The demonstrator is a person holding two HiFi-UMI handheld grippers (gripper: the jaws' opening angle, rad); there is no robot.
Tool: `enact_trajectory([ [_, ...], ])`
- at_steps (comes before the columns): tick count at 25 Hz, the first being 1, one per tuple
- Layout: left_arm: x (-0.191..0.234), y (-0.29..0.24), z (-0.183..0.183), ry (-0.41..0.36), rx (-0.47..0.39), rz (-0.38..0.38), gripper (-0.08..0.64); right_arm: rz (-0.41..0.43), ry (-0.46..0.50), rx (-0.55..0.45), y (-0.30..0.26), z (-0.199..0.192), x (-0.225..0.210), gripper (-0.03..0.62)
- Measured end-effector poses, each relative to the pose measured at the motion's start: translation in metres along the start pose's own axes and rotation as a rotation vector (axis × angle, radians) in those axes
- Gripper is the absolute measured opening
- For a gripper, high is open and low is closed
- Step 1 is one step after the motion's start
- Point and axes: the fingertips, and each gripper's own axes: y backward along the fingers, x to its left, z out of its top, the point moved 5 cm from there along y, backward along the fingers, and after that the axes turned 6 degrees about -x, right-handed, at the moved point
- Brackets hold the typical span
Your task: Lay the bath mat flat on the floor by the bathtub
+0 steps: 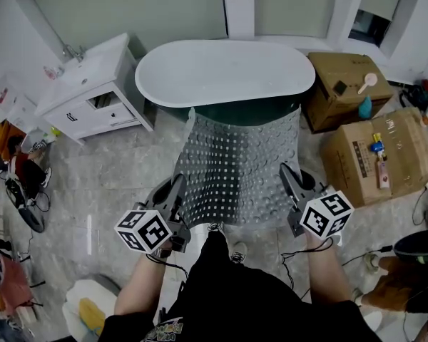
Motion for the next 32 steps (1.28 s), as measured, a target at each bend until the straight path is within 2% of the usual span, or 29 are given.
enact_trajectory([
  [12,0.027,-0.017,0.009,0.014,-0.008,-0.007,0.031,-0.007,0.013,0.015,-0.031,0.000,-0.002,0.029],
  [32,0.133,-0.076,0.042,0.072,-0.016,-0.015,0.031,-0.057,0.032,0.074,-0.147,-0.003,-0.007,0.029],
])
